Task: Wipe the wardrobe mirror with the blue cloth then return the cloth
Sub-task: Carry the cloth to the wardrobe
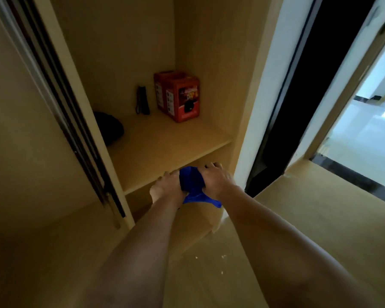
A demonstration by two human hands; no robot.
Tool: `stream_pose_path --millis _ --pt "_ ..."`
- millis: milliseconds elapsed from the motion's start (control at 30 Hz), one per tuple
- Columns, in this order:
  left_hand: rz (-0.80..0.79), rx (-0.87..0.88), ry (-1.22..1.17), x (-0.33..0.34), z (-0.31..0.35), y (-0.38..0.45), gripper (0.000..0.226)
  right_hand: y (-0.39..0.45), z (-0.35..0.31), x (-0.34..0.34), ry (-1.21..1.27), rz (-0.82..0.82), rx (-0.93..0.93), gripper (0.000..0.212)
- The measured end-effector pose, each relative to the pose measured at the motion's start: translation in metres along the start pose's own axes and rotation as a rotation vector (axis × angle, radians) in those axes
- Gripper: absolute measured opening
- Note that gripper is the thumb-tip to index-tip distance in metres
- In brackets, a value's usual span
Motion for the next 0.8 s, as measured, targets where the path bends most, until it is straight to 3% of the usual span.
stream_pose_path --millis 333,800 --pt "0.080 -0.232 -0.050 -0.013 -0.026 0.045 0.059 0.079 -0.024 0.010 0.006 0.000 -0.187 0.057" --pt "0.122 -0.237 -0.051 -0.005 -0.074 0.141 0.052 0.179 -0.065 0.031 0.037 0.025 -0.213 0.066"
Point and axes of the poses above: each hand's wrist, its own y-axis towards the middle knuckle, its own x-axis out of the palm, z = x × y, the point moved 10 cm from there along y, towards the middle knuckle, and after that the axes turned 10 degrees about z, right-handed, at the moved point
